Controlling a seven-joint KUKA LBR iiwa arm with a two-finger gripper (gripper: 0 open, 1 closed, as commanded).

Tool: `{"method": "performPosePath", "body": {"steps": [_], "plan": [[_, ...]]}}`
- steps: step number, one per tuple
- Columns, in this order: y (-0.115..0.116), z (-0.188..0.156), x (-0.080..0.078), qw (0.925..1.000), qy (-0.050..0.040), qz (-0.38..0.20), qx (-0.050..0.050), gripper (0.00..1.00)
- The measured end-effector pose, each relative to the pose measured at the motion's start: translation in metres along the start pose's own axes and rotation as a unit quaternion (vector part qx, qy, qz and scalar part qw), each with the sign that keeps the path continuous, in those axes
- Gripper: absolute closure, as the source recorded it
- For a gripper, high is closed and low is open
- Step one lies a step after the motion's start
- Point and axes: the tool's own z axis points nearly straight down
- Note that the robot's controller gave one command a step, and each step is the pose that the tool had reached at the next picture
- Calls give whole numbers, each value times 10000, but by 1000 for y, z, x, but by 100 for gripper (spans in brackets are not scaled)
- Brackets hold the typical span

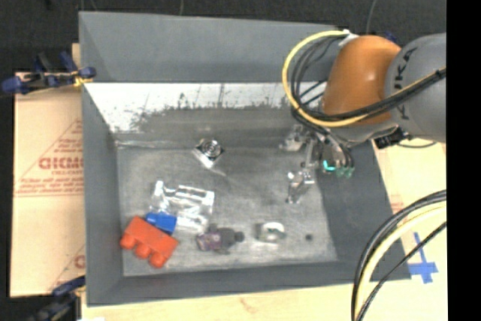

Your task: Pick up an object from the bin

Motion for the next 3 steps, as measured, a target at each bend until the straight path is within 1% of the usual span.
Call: {"method": "performPosePath", "body": {"steps": [1, 2, 3], "plan": [[-28, 8, 85, 9975, -4, -709, -1, 0], [13, -59, 101, 9934, -60, -1147, 1, 0], [119, 49, 87, 9824, -8, -1869, -27, 0]]}}
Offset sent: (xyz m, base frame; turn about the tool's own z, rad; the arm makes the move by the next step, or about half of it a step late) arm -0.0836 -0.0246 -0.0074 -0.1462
